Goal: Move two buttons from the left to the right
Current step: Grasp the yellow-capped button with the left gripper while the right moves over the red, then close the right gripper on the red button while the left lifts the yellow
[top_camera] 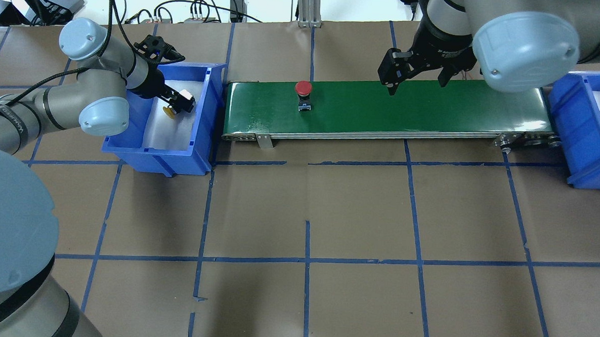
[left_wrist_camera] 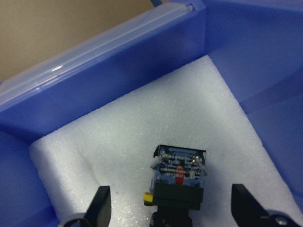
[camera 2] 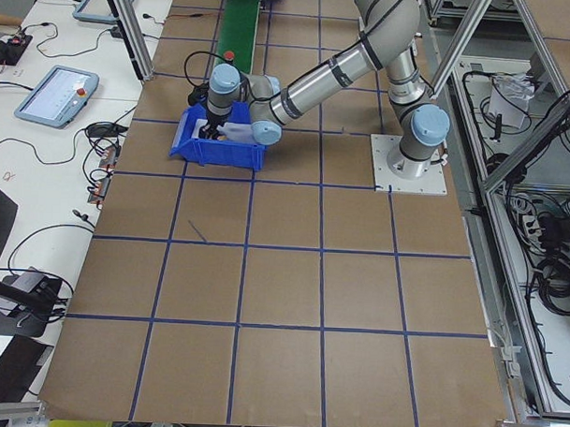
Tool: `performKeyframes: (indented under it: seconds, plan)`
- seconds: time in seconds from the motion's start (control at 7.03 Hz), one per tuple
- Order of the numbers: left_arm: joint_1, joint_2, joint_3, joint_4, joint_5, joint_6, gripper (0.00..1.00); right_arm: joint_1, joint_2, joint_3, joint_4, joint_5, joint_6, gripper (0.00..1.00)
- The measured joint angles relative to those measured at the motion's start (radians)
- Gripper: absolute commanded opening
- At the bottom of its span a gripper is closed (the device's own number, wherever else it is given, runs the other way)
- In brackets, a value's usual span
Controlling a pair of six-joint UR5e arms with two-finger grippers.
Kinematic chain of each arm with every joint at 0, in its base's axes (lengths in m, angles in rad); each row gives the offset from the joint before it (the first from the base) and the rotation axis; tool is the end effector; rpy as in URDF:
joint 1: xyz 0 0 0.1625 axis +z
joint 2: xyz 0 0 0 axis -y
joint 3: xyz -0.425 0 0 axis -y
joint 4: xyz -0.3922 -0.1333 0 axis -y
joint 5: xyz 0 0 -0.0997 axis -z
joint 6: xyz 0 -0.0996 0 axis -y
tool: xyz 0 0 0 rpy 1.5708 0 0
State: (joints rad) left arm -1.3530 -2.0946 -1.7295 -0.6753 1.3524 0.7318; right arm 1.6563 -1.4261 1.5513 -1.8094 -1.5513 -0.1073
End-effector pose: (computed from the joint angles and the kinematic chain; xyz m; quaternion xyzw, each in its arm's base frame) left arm -0.0140 -0.6534 0.2092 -0.2624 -0.9530 0.1435 0.0481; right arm 0.1826 -0.5471 0.4464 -0.0966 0.9937 -0.0568 0.0091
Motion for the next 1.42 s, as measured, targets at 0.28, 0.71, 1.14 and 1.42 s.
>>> performKeyframes:
  seconds: [0.28, 0.71, 1.14, 1.42]
  plan:
    - [0.0, 0.001, -0.006, -0.003, 0.011, 0.002, 0.54, 0.017, 0.029, -0.024, -0.028, 0.011, 0.054, 1.0]
    - [0.0, 0.006, 0.001, -0.007, 0.019, 0.001, 0.47, 0.085, 0.138, -0.1, -0.081, 0.025, 0.157, 1.0]
    - [0.0, 0.045, 0.005, -0.076, 0.014, -0.072, 0.43, 0.117, 0.187, -0.126, -0.094, 0.009, 0.195, 1.0]
    - [-0.004, 0.086, 0.008, -0.165, 0.009, -0.163, 0.43, 0.141, 0.223, -0.131, -0.125, 0.01, 0.229, 1.0]
